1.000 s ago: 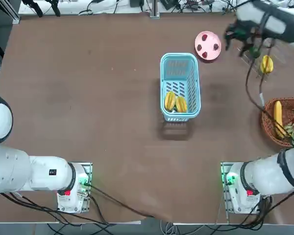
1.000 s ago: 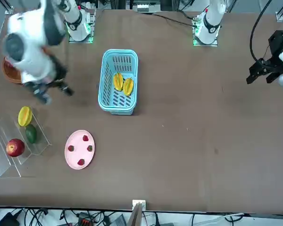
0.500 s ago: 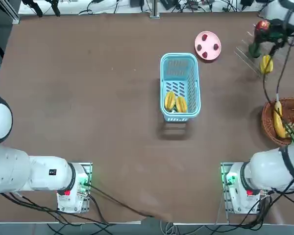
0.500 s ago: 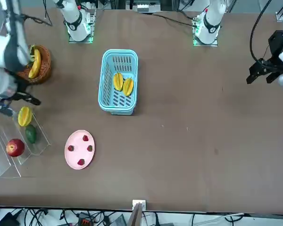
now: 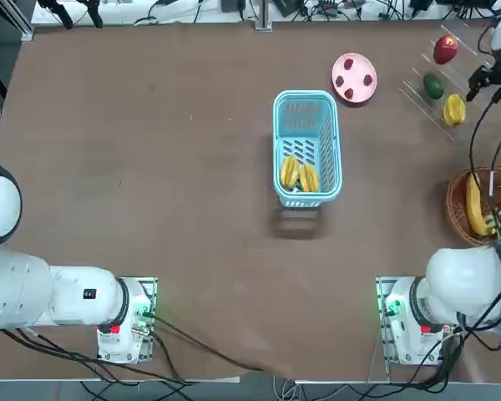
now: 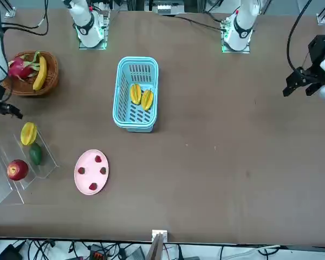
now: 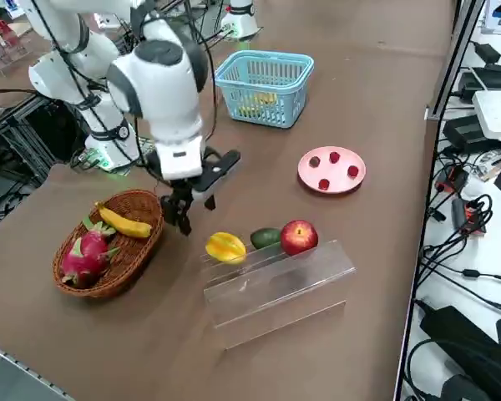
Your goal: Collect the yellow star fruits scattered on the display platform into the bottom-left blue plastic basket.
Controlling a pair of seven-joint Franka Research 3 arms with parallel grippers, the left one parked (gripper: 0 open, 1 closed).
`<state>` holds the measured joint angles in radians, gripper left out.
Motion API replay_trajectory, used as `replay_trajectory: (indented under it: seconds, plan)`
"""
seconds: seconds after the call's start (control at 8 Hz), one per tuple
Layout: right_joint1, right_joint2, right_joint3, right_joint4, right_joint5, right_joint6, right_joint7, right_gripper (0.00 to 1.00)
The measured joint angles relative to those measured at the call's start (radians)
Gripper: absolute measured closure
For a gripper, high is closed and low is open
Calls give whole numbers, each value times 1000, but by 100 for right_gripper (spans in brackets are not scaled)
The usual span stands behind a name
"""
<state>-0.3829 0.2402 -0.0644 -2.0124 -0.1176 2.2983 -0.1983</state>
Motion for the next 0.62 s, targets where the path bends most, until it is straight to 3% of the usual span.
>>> replay_trajectory:
  seconds: [0.62]
  plan:
    - [-23, 66, 12, -35, 32, 126, 0, 0]
